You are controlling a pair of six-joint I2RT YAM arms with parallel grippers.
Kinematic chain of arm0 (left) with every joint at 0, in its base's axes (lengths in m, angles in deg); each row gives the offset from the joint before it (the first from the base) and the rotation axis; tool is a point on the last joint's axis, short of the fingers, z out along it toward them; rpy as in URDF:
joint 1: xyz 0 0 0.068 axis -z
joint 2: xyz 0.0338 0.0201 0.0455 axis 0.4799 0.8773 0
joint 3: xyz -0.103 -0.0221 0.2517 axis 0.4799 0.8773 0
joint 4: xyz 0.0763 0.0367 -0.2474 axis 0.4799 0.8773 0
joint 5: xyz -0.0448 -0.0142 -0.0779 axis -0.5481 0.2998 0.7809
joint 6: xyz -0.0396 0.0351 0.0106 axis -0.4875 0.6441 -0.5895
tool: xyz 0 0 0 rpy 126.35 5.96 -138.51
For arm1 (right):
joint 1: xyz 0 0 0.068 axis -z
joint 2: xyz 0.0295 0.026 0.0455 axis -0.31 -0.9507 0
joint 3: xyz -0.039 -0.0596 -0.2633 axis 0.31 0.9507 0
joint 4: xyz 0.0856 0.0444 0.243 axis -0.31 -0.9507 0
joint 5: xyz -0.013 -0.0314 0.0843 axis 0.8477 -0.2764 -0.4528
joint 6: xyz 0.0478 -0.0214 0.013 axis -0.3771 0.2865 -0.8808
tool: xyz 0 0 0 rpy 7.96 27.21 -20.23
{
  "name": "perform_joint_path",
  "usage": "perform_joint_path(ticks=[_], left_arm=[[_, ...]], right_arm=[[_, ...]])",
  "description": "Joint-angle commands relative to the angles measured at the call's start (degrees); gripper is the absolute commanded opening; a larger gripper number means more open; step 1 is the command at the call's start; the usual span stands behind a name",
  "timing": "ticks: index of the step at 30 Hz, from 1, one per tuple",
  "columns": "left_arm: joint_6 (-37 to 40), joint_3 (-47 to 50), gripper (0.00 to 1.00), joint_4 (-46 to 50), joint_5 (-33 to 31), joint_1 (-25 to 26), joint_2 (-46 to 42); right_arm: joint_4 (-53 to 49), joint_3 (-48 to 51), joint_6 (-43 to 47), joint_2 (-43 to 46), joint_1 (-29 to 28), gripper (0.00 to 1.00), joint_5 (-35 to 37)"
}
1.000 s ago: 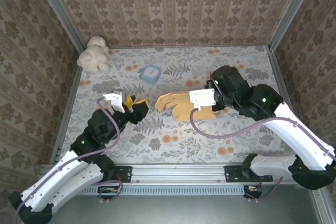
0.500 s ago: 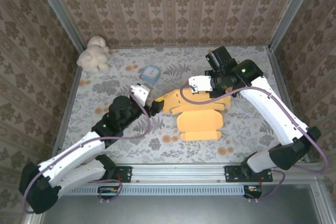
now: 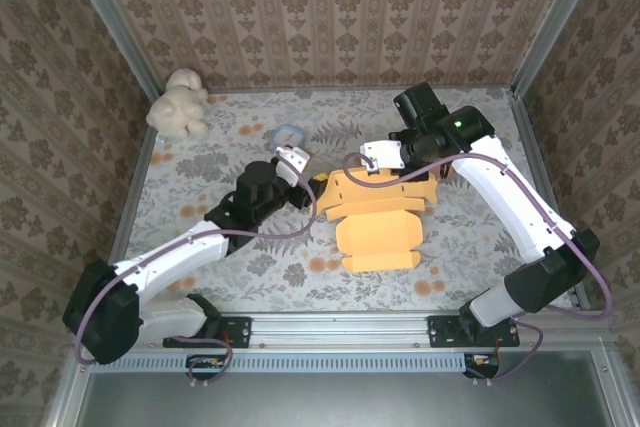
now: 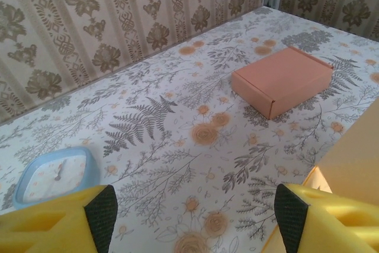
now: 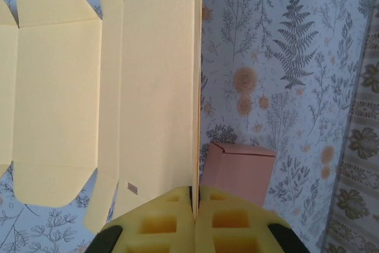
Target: Fold the paper box
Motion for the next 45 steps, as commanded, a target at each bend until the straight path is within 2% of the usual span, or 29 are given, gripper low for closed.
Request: perform_joint_path(ticks=[1, 7, 13, 16, 22, 26, 28, 32, 38, 42, 45], left_arm=[[1.3, -3.1, 0.74, -1.5, 2.6, 2.3, 1.9], [1.8, -3.7, 0.73, -0.6, 1.0, 5.8, 3.3], [-1.1, -4.3, 0.73, -1.3, 0.6, 6.5, 3.7], [-2.9, -5.6, 0.74, -1.1, -2.4, 7.4, 4.7], [-10.5, -5.7, 0.74, -0.3, -12.8, 7.0, 3.8], [-19.4, -4.6, 0.75, 2.1, -15.0, 5.6, 2.0], [-23.1, -4.1, 0.75, 3.1, -14.9, 4.7, 1.4], [-23.6, -2.8, 0.75, 5.1, -12.8, 3.9, -1.1], [-26.4, 6.1, 0.74, 7.8, -11.3, 4.0, -13.6], [-26.7, 11.1, 0.71, 5.6, -7.7, 6.9, -19.7], [-26.3, 11.9, 0.68, 3.8, -5.1, 9.9, -18.1]], right_arm=[[0.9, -1.6, 0.0, -0.7, 0.0, 0.0, -4.5], [0.5, -1.0, -1.0, -2.1, 0.3, 0.0, -2.1], [1.6, 0.5, -1.5, -1.0, 0.4, 0.0, -5.3], [2.2, 1.8, -1.8, -0.5, 0.4, 0.0, -6.1], [3.9, 6.1, -3.2, 0.0, 0.7, 0.0, -5.0], [4.1, 6.6, -6.3, -0.8, 1.1, 0.0, -5.5], [4.0, 6.8, -7.5, -1.3, 1.2, 0.0, -6.2], [6.0, 8.0, -10.3, -1.4, 1.5, 0.0, -5.2], [8.4, 10.9, -11.2, 0.1, 3.6, 0.0, -2.7], [9.1, 12.4, -12.2, 1.8, 4.8, 0.0, -3.4], [9.6, 13.4, -12.7, 2.7, 5.4, 0.0, -3.5]])
